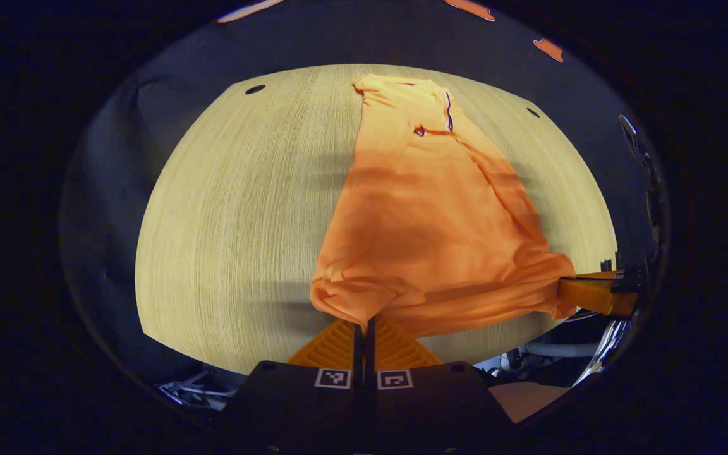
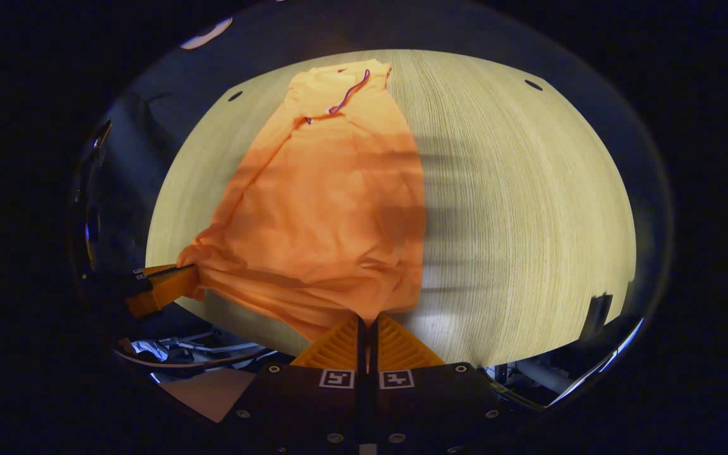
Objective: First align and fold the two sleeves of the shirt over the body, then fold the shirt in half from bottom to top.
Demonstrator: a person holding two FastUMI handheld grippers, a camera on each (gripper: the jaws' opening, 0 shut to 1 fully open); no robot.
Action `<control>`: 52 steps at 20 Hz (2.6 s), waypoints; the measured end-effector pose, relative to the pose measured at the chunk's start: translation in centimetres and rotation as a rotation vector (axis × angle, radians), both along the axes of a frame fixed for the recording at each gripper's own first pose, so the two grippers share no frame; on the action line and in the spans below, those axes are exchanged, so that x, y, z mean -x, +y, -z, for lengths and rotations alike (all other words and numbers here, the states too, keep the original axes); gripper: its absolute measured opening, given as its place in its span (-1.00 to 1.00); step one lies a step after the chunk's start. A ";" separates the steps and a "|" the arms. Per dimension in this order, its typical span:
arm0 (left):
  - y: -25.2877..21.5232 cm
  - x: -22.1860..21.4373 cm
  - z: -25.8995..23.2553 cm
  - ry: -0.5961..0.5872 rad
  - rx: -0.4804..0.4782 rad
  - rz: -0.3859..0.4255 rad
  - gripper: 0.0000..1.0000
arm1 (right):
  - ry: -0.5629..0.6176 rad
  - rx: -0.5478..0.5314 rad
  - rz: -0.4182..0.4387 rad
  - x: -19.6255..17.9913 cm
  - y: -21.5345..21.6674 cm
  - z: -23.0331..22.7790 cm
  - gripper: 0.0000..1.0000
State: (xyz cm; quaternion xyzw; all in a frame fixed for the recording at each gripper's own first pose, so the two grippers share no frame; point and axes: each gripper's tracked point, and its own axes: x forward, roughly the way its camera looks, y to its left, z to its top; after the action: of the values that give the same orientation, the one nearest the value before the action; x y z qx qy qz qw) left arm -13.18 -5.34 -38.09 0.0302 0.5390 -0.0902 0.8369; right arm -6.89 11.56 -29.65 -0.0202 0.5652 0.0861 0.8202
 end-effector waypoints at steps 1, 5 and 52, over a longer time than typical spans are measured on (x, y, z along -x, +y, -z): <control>0.0 -0.9 -0.6 -0.020 0.003 -0.003 -0.99 | -0.017 -0.007 -0.006 -1.0 0.2 -0.8 -1.00; -0.8 -5.1 -2.6 -0.093 0.018 0.002 -0.99 | -0.101 -0.010 -0.019 -5.0 0.5 -4.0 -1.00; -4.6 -45.3 -4.4 -0.415 -0.028 -0.082 0.96 | -0.439 -0.016 0.100 -42.3 2.7 -6.5 1.00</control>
State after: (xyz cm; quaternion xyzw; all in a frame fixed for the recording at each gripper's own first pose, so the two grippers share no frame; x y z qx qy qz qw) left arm 32.16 -9.90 -33.65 0.0378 0.3571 -0.0407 0.9324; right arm 35.46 14.27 -23.12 -0.0038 0.3725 0.0434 0.9270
